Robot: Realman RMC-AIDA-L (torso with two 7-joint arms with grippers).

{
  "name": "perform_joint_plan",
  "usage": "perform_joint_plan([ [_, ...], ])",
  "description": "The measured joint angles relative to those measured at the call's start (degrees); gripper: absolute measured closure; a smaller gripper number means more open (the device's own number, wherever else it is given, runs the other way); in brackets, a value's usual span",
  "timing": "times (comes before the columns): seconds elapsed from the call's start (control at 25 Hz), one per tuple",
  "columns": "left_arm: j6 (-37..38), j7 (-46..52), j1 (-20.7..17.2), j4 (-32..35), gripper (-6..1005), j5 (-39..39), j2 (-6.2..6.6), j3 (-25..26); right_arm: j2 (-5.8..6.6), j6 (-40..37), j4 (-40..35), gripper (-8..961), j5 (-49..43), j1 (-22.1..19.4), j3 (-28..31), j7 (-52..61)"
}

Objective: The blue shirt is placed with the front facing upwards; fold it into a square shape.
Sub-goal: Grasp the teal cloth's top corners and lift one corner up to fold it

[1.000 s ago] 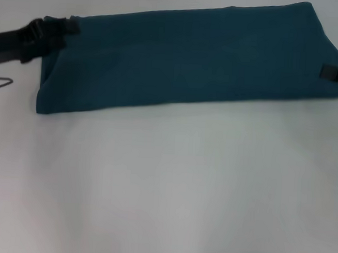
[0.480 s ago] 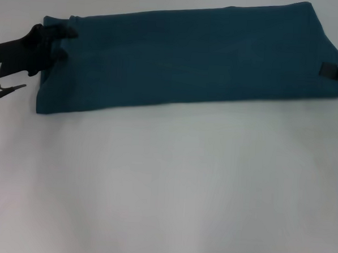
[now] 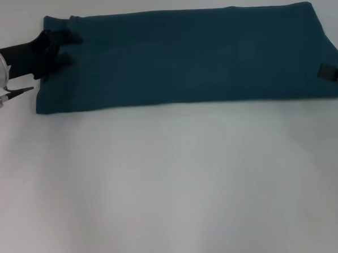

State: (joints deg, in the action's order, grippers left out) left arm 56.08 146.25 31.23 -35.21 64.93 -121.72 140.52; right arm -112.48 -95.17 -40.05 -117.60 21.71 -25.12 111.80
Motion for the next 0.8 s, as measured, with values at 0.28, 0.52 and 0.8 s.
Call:
perform_joint_plan([
  [0.28, -3.38, -0.01, 0.05, 1.90, 402, -0.62, 0.47, -1.27, -0.10, -0.36, 0.27, 33, 0.00, -0.07, -0.04, 0.00],
  [0.52, -3.21, -0.06, -0.39, 1.78, 401, -0.67, 0.59, -1.21, 0.04, -0.43, 0.87, 33, 0.00, -0.10, -0.03, 0.00],
  [0.8, 5.32, 1.13, -3.36, -6.42, 402, 1.57, 0.24, -0.60, 0.15, -0.56, 0.87, 34, 0.00, -0.09, -0.01, 0.00],
])
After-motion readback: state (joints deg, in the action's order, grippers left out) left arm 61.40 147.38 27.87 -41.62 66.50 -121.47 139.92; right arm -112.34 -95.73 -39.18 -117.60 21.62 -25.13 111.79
